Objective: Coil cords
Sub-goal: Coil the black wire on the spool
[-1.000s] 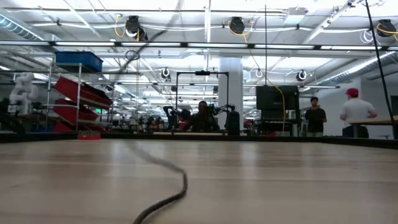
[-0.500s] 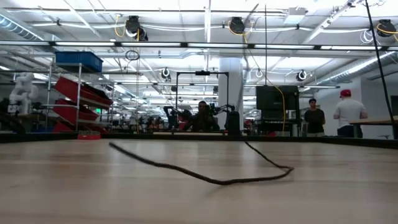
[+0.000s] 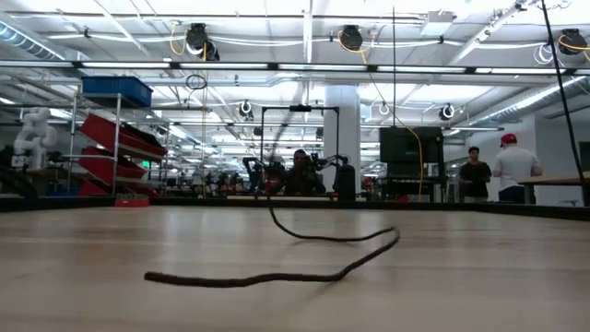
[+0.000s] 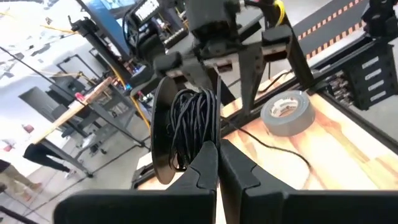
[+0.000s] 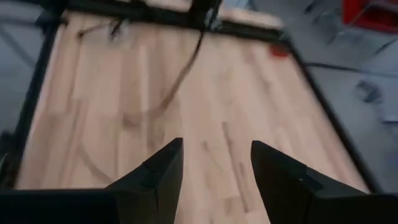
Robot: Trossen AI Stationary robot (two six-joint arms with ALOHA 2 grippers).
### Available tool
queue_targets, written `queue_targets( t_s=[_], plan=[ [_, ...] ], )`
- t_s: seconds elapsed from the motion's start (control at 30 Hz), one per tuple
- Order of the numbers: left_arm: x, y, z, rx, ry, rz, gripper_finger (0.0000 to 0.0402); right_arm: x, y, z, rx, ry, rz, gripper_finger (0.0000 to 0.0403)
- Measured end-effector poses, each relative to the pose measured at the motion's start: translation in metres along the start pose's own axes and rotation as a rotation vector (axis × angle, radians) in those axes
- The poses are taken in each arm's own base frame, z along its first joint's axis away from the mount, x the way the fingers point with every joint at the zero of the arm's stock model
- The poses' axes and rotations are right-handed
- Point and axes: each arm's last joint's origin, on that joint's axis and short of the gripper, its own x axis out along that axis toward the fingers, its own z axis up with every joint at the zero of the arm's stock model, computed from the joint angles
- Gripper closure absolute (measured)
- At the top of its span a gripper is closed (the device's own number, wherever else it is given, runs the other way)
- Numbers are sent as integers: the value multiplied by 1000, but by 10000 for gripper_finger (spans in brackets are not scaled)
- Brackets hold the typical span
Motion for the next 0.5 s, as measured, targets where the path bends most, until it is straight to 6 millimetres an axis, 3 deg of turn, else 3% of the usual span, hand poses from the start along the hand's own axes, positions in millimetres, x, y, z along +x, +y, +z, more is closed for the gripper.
queue_targets(
  t_s=[0.17,0.5],
  plan=[
    [1,0,-2,-25,-7,-47,400,-4,5,16,-32,-186,-101,229],
    [1,-2,-2,-30,-25,-101,400,-5,9,54,-166,-405,-78,229]
  ],
)
